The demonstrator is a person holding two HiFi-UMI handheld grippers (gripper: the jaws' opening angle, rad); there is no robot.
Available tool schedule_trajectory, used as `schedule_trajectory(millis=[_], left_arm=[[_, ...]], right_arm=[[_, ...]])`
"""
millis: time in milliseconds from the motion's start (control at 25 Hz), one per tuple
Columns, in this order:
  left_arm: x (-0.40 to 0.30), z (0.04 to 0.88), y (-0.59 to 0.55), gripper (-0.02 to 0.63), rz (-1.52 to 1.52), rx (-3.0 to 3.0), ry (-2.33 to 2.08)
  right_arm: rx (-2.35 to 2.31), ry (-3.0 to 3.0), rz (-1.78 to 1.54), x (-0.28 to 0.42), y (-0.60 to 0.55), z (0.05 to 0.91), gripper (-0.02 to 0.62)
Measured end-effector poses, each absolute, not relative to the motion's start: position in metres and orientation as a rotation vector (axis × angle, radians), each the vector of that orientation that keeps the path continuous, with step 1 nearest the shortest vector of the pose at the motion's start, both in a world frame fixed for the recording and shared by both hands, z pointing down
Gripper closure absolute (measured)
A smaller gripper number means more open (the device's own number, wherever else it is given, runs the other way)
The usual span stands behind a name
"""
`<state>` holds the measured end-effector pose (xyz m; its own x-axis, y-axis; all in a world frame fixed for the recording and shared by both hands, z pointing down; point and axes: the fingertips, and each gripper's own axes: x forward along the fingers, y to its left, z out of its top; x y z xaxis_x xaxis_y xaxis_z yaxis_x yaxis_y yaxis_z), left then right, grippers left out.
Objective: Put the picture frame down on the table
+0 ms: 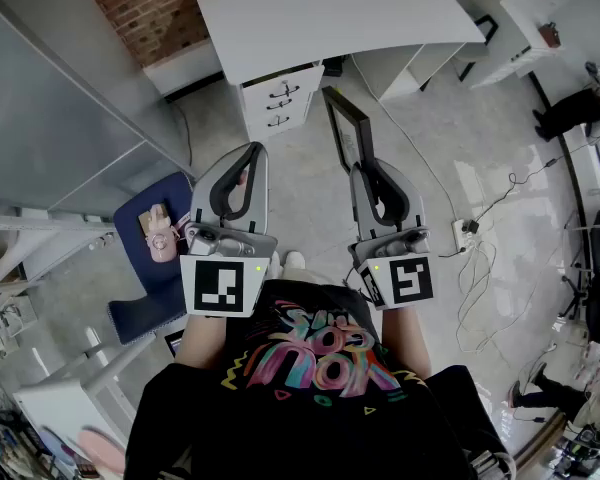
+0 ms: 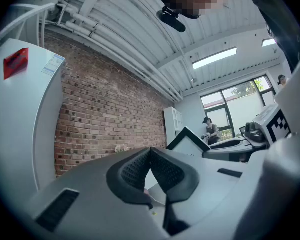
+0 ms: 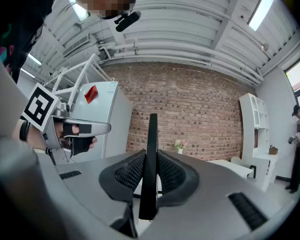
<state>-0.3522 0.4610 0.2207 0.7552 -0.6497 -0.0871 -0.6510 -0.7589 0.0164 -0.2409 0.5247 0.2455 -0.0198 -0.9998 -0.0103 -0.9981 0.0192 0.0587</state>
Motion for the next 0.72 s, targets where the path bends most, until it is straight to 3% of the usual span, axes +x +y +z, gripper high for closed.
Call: schedule_trajectory(millis=[720], left_arm=[[-0.331,0.217,0.464,0.581,0.143,-2.894,1.119]], right_arm=[[2.192,-2.263,-0.044,-0.215,0.531,0.246,0.505]])
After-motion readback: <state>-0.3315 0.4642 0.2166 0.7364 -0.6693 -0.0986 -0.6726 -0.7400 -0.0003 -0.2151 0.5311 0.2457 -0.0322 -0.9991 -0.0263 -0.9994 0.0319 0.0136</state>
